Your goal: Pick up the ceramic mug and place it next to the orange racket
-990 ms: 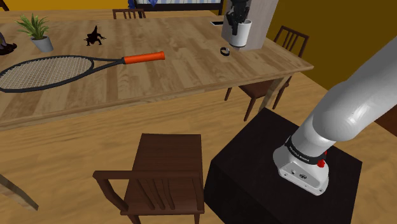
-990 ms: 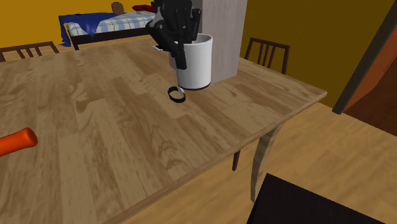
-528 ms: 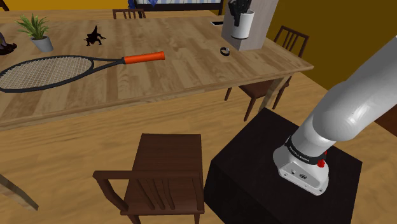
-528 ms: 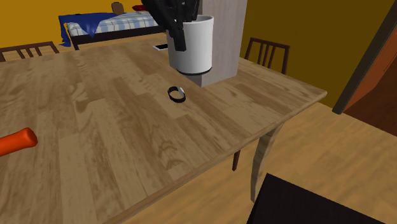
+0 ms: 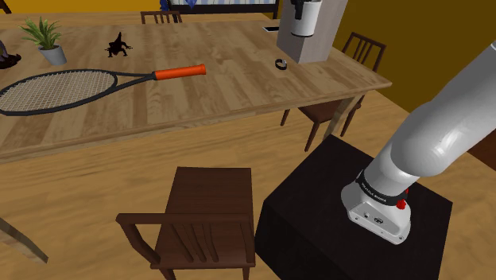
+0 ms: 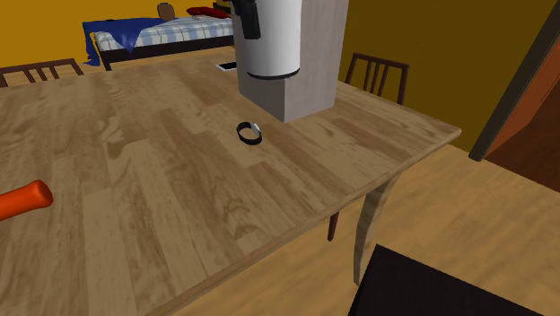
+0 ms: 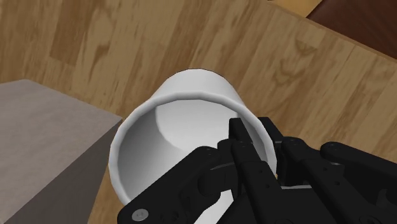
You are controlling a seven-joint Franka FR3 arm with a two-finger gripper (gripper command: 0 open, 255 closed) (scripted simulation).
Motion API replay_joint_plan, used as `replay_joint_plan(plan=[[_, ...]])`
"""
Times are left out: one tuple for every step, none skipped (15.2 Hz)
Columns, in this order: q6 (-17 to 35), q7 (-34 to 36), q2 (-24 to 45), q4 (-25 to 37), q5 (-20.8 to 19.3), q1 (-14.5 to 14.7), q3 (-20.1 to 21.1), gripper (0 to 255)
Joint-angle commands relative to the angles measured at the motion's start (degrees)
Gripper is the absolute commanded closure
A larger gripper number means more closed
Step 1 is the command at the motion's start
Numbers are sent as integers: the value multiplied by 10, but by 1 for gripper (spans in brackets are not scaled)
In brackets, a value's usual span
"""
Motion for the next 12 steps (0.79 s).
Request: replay_joint_plan(plan=[[-10, 12, 1, 11, 2, 6, 7, 255], [-12, 26, 1, 10, 4, 12, 15, 255], [-13, 40, 1, 10, 6, 18, 23, 255], [-14, 54, 1, 11, 9, 24, 31, 255], [-16, 68, 3, 13, 11, 30, 39, 255], [-17, 82, 4, 15, 13, 36, 47, 255], [-19, 96, 7, 18, 15, 42, 55, 255], [-20, 110, 10, 21, 18, 48, 62, 255], [-22, 124, 13, 26, 20, 55, 70, 255], [-23, 137, 17, 31, 22, 61, 78, 255], [-25, 151, 22, 36, 24, 67, 85, 255], [-27, 165, 28, 43, 26, 73, 93, 255]])
